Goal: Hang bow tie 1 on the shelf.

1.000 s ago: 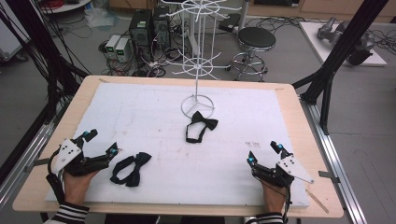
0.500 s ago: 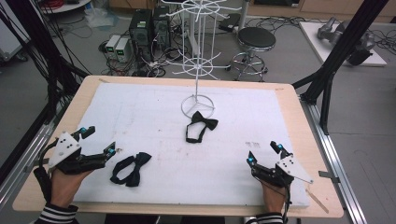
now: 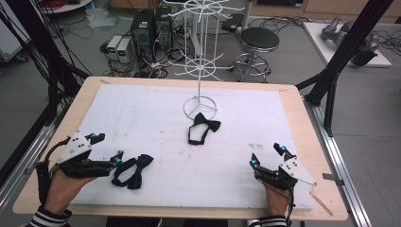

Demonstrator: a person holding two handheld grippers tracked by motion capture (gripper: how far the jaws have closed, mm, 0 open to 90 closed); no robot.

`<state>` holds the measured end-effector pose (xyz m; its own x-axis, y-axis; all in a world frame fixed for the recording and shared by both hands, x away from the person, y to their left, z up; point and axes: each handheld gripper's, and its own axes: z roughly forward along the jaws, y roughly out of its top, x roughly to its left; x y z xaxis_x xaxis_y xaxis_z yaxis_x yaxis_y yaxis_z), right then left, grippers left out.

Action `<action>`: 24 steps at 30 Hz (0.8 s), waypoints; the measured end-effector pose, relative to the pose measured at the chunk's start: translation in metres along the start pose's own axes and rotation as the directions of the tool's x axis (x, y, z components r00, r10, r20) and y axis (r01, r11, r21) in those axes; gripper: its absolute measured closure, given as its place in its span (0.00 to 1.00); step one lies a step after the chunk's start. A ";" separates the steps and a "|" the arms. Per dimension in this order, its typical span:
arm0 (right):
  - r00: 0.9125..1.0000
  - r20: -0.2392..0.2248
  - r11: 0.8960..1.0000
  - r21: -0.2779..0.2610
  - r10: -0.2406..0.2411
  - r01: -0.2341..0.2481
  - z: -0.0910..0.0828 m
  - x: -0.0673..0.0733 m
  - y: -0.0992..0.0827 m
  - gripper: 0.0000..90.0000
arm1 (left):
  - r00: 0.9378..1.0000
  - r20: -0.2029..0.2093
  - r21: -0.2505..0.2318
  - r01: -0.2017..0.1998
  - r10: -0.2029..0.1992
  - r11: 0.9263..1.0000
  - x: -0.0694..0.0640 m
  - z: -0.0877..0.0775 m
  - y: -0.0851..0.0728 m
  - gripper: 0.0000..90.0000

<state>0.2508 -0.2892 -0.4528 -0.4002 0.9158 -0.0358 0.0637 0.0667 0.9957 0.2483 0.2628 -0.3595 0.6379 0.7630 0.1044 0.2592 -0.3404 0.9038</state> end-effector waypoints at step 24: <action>1.000 0.000 1.000 -0.002 -0.003 0.003 0.000 0.000 0.000 0.12 | 0.969 0.248 0.231 -0.079 0.019 0.970 -0.010 0.028 0.004 0.17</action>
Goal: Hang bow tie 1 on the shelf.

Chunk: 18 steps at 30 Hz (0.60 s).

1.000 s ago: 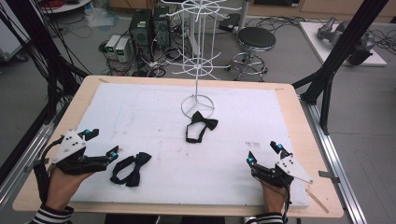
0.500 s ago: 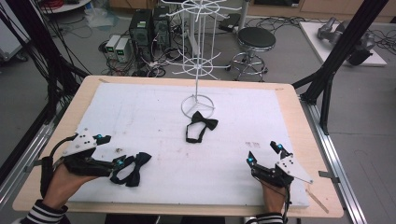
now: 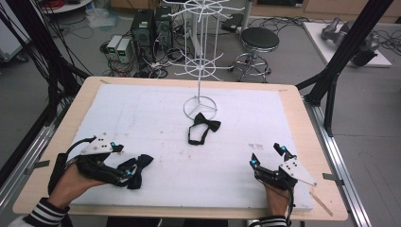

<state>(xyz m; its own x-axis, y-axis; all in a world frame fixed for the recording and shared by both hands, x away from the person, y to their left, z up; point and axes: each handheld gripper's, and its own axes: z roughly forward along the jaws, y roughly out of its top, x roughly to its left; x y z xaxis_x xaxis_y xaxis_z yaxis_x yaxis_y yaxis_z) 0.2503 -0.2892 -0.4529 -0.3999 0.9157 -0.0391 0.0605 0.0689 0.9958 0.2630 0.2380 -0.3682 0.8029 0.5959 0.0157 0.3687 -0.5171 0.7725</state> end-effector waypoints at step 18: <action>1.000 0.002 1.000 -0.002 0.002 -0.002 0.000 0.000 0.000 0.12 | 0.998 0.065 0.152 0.001 -0.011 0.988 -0.009 0.030 -0.005 0.19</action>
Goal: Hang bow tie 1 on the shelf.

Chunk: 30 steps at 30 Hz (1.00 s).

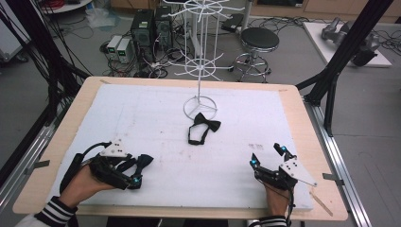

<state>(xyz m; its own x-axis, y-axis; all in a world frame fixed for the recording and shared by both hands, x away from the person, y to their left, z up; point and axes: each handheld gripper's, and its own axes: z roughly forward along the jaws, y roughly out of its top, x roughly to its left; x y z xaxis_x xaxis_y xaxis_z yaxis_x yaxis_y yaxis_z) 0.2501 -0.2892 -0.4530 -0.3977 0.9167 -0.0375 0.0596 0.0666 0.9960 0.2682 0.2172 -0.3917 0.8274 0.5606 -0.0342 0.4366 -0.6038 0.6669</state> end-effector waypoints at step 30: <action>1.000 0.001 1.000 -0.002 0.002 -0.002 0.000 0.000 0.000 0.12 | 0.992 0.020 0.169 0.116 -0.121 0.979 0.005 0.031 -0.001 0.28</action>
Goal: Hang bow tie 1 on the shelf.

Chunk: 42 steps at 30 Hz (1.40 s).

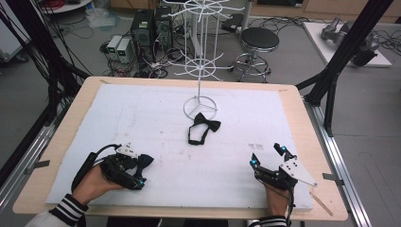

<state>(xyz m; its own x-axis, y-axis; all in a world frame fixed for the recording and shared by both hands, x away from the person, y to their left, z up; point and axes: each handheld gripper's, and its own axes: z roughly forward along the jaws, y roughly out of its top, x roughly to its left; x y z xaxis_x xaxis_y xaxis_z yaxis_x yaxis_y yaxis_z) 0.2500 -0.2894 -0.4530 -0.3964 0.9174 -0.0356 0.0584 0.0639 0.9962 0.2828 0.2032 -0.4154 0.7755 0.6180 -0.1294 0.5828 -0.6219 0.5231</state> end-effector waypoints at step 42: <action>1.000 -0.003 1.000 -0.002 -0.002 0.002 0.000 0.000 0.000 0.12 | 0.995 -0.097 0.020 0.016 -0.014 1.000 0.008 0.002 0.002 0.82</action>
<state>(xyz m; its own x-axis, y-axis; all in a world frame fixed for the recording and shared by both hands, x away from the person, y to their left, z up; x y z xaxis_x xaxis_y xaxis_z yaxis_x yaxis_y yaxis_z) 0.2497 -0.2894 -0.4531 -0.3988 0.9163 -0.0371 0.0558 0.0647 0.9963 0.2906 0.2063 -0.4167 0.7397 0.6707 -0.0543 0.6002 -0.6213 0.5038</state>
